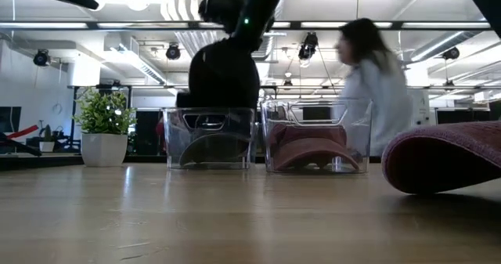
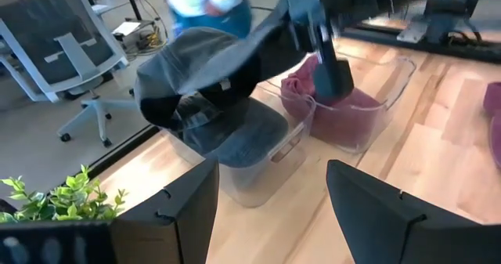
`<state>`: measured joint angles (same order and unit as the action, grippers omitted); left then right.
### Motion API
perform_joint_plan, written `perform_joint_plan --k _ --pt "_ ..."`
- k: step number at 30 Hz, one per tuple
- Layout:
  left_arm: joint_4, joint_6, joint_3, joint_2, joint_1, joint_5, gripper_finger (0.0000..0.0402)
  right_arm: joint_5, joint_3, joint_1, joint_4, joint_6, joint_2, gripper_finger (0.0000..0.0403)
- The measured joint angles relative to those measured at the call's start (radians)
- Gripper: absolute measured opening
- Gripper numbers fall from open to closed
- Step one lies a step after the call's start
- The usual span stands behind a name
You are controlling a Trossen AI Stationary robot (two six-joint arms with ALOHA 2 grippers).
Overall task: Pick & Place hat
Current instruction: Put the black cap into the left transparent bin
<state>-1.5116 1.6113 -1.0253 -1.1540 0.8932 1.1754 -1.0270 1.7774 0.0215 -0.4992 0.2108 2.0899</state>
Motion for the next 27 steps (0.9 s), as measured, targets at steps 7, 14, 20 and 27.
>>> perform_joint_plan --k 7,14,20,27 --pt "0.000 0.008 0.016 0.055 -0.008 0.032 0.0232 -0.070 0.037 0.008 0.000 0.191 0.101 0.0013" --pt "-0.007 -0.013 0.016 0.088 -0.036 0.032 0.0232 -0.016 0.190 0.011 -0.272 0.096 0.216 0.0013" --pt "-0.060 -0.016 0.017 0.122 -0.128 0.035 0.0232 0.049 0.314 0.012 -0.523 -0.097 0.251 0.0013" --pt "-0.040 -0.033 0.017 0.206 -0.268 0.119 0.0232 0.014 0.359 0.033 -0.542 -0.185 0.181 0.0013"
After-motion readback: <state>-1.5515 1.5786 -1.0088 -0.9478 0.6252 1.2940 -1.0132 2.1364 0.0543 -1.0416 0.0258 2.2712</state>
